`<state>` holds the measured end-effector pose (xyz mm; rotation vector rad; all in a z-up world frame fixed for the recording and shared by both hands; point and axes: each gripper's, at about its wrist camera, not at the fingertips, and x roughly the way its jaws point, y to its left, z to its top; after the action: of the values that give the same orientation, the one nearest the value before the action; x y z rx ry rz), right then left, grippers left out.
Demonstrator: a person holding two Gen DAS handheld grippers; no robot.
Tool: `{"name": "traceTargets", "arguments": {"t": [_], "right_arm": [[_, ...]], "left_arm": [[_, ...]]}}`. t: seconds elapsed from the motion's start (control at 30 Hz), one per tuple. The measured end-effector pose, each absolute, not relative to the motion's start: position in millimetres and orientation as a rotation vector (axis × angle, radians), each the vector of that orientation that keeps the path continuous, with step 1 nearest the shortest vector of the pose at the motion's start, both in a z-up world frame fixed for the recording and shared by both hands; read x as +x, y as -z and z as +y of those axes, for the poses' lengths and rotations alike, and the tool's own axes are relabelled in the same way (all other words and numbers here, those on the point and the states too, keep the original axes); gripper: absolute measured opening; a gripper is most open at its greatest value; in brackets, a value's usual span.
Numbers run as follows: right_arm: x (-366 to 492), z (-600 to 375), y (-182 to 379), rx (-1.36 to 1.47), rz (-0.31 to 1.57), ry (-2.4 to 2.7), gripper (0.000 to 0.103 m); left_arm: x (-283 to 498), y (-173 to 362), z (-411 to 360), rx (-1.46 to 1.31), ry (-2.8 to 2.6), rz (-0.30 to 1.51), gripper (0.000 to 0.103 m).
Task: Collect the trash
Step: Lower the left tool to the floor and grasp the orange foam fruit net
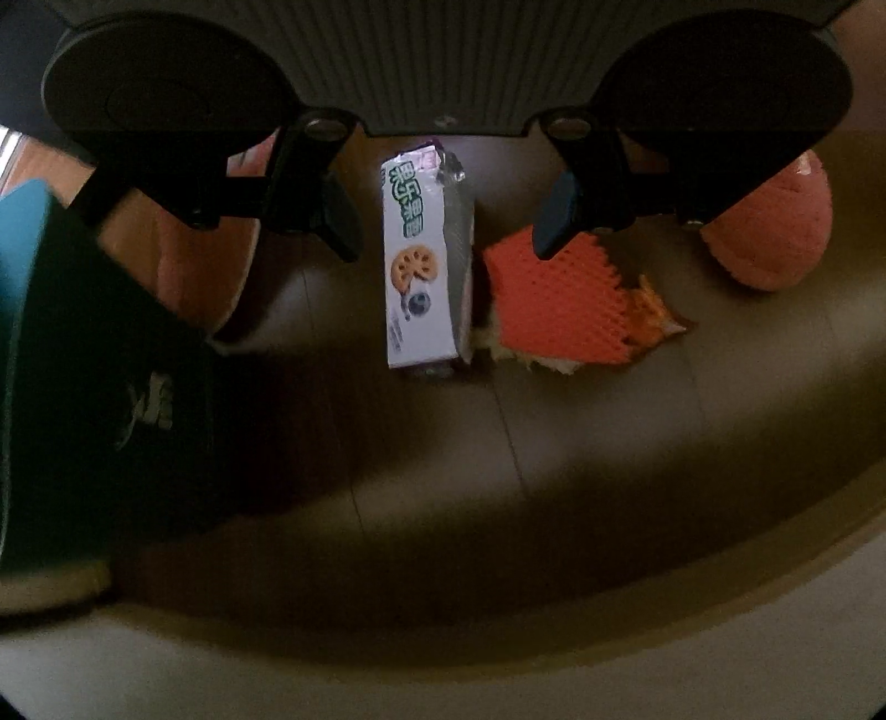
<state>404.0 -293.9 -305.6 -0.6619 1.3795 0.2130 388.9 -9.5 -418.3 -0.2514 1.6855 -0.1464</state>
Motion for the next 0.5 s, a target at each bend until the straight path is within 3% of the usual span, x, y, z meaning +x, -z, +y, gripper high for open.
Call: {"name": "traceTargets", "arguments": {"t": [0.27,0.5], "right_arm": [[410,-299,309,-0.632,1.373,-0.205,0.005],[409,-301,308,-0.600,1.383,-0.198,0.005]], "left_arm": [[402,463,20,-0.253,-0.021,1.678,0.069],[388,515,35,-0.332,-0.041,1.796,0.069]]}}
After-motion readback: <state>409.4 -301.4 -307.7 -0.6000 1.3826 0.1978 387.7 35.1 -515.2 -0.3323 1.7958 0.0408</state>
